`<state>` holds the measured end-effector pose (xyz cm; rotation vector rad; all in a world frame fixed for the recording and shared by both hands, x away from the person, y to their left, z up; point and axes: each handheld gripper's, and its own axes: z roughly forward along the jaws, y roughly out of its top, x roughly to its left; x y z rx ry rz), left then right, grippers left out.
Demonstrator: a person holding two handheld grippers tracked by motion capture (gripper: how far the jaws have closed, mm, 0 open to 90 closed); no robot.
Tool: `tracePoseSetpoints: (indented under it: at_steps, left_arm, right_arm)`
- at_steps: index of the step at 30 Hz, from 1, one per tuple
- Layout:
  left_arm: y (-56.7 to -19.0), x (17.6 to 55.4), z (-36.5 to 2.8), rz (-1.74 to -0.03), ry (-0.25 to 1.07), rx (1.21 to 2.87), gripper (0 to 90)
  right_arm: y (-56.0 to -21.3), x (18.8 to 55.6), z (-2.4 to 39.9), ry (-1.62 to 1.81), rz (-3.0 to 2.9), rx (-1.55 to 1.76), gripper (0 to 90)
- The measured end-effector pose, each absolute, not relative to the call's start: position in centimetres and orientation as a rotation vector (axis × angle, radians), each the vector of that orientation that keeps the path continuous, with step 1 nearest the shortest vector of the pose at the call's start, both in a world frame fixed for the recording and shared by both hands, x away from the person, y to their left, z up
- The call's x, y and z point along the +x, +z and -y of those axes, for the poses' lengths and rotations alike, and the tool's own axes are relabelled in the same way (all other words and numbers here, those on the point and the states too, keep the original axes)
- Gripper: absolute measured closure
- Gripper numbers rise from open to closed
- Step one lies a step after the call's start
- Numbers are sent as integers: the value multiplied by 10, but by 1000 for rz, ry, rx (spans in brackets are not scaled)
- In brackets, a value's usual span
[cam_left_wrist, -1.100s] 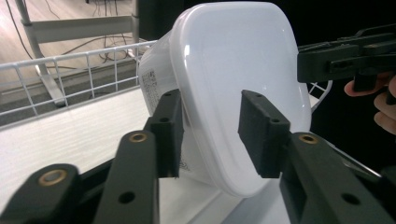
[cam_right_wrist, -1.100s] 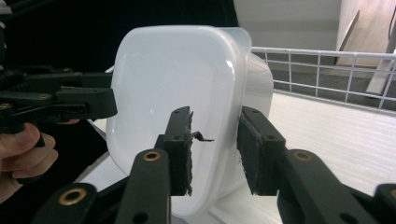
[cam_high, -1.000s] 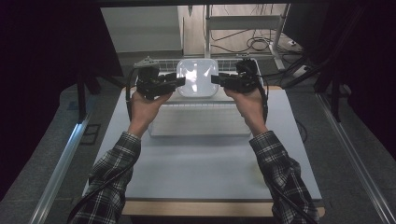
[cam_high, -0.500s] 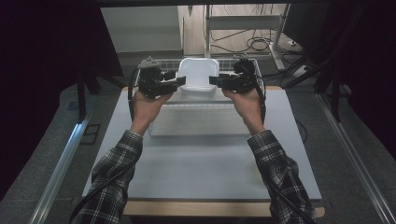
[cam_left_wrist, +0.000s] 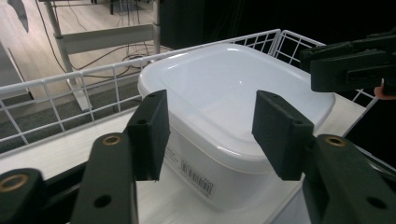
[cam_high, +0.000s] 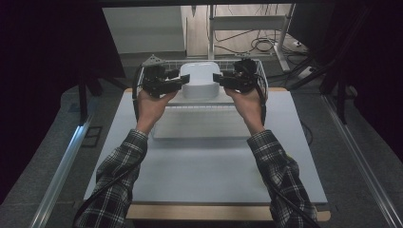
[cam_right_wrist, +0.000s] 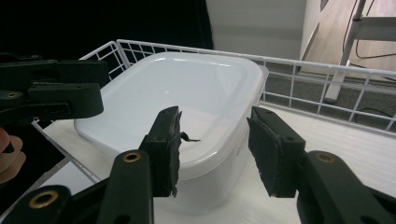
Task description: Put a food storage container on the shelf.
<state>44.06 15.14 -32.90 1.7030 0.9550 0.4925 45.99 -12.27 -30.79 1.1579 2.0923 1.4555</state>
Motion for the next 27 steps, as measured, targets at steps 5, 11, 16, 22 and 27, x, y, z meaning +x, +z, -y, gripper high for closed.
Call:
tracePoseSetpoints:
  at_steps: [5,11,16,22,27]
  left_arm:
    - [-326,439,-149,-967,538,1718,421]
    - [-320,430,-150,-942,504,1708,332]
    - [-323,420,-150,-917,483,1746,233]
    - [-328,404,-156,-890,435,1773,119]
    - [-336,388,-158,-869,416,1810,54]
  right_arm:
    - [-308,458,124,1447,-2080,1145,471]
    - [-307,447,131,1507,-2091,1109,393]
    - [-311,436,135,1521,-2138,1070,316]
    - [-317,423,138,1489,-2164,1009,238]
    - [-319,412,141,1504,-2177,973,195]
